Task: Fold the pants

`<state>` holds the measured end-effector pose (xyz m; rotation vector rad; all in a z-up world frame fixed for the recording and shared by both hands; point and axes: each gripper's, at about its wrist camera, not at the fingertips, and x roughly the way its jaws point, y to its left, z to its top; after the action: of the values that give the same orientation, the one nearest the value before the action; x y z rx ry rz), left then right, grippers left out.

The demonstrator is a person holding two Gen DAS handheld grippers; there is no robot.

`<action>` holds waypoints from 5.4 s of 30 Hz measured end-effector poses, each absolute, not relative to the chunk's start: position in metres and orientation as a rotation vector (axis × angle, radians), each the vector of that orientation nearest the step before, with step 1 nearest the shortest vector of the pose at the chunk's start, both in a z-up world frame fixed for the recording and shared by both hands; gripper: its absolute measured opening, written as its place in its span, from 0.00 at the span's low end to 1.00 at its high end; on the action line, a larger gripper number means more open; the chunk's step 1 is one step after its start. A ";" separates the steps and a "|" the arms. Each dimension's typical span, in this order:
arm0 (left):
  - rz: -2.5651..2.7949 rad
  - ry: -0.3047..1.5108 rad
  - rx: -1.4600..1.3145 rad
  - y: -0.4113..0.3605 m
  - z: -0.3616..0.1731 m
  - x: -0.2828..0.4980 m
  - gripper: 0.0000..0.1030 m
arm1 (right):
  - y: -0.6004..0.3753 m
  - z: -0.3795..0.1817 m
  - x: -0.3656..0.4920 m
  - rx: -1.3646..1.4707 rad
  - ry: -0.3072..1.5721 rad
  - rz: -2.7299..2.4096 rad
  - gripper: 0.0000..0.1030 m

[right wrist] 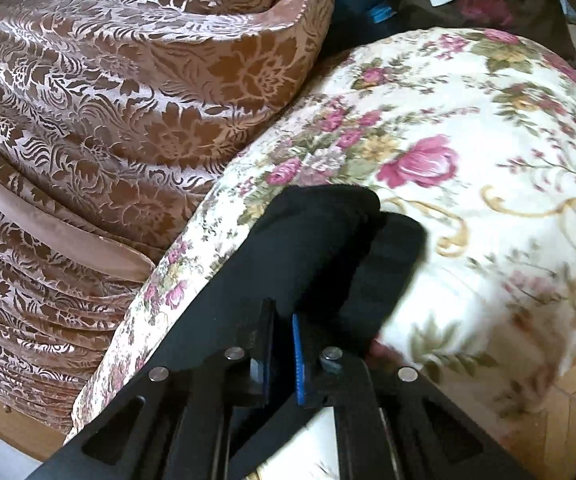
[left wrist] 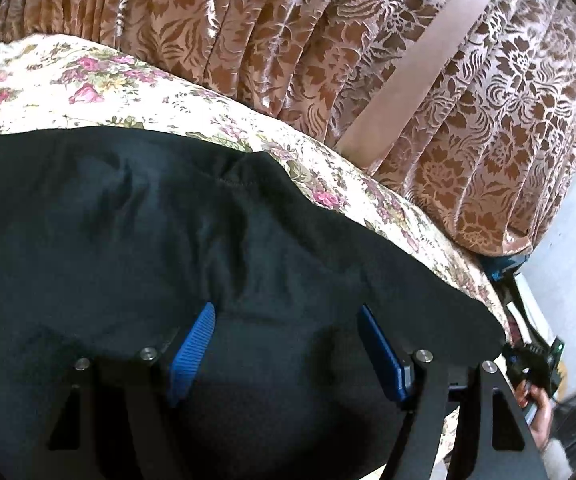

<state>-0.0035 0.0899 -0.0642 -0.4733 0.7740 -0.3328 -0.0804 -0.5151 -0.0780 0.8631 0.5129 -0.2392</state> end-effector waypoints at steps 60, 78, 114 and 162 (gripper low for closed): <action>-0.182 0.681 -0.294 0.069 -0.076 0.032 0.87 | -0.045 -0.073 0.181 0.157 1.072 0.853 0.21; -0.172 0.703 -0.273 0.066 -0.079 0.035 0.87 | -0.027 -0.095 0.198 0.084 0.993 0.760 0.07; 0.019 0.890 -0.081 0.065 -0.078 0.126 0.89 | -0.157 -0.084 0.107 0.117 0.811 0.507 0.09; 0.028 0.823 -0.087 0.051 -0.082 0.062 1.00 | -0.483 -0.090 -0.105 0.740 0.647 -0.262 0.38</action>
<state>0.0623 0.0509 -0.0817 -0.0867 0.8226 0.0283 -0.1048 -0.4829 -0.0896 0.7402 0.6473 -0.2616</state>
